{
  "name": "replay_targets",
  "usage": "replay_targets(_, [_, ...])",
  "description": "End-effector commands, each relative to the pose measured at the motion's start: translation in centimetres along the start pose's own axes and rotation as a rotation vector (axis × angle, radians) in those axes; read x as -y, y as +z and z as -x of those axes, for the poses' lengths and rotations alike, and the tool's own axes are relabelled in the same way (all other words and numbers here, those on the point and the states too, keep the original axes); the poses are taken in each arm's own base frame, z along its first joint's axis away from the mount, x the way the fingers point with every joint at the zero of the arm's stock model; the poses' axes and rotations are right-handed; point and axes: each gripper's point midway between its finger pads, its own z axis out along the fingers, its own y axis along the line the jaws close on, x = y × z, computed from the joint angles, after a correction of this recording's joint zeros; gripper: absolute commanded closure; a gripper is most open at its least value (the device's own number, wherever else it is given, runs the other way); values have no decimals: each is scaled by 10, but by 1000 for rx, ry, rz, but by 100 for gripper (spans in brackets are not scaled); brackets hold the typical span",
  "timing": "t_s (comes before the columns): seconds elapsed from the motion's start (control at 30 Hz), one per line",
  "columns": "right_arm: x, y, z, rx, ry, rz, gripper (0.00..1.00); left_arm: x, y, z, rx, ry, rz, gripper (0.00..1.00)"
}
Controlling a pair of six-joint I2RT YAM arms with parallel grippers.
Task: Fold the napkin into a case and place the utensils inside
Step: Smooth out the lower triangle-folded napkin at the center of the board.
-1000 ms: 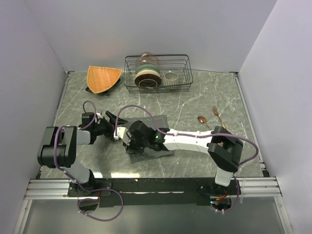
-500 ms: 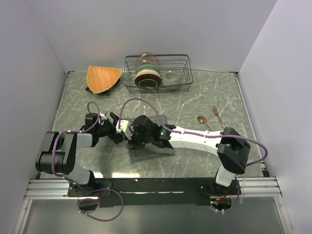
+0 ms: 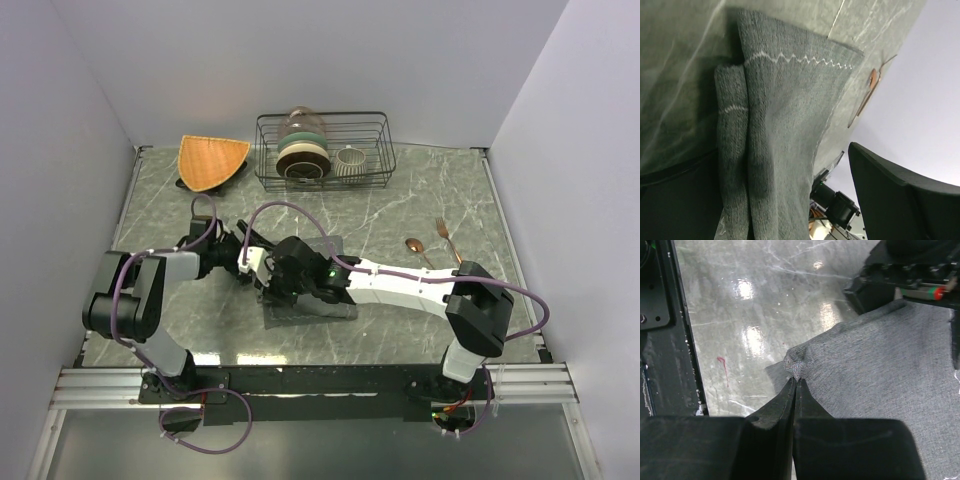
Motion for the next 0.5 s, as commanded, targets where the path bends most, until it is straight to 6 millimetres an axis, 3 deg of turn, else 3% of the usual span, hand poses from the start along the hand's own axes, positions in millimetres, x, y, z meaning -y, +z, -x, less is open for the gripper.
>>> replay_targets(0.0, [-3,-11,24,82,-13,10,100,-39,6,11,55,-7,183,1])
replay_targets(0.47, [-18,7,10,36,30,66,100,-43,9,13,54,9,198,1])
